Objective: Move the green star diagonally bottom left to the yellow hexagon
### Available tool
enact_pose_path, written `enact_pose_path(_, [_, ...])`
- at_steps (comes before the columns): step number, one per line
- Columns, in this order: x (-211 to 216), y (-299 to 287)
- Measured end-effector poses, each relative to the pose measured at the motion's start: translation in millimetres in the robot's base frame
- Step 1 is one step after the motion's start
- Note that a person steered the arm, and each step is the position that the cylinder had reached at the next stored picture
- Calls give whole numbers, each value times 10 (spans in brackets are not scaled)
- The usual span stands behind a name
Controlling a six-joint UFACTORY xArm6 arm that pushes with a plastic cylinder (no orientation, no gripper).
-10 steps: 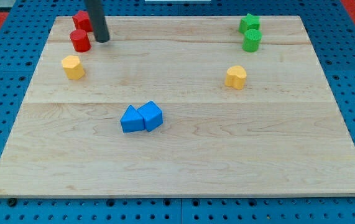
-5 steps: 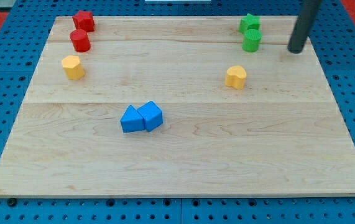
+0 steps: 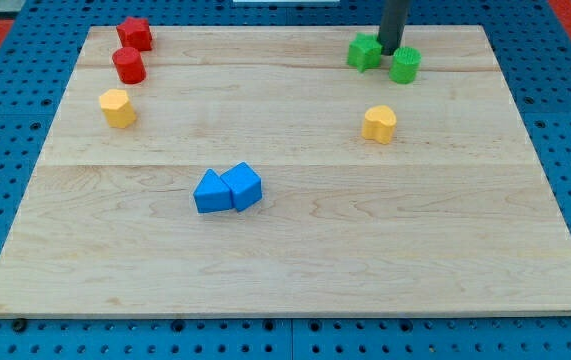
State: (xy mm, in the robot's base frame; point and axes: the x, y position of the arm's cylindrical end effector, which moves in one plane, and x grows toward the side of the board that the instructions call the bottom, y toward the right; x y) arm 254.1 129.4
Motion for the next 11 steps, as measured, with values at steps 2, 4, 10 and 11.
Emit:
enact_pose_path(2, [-59, -613])
enact_pose_path(4, [-126, -1316])
enact_pose_path(10, [366, -2404])
enact_pose_path(11, [163, -2428])
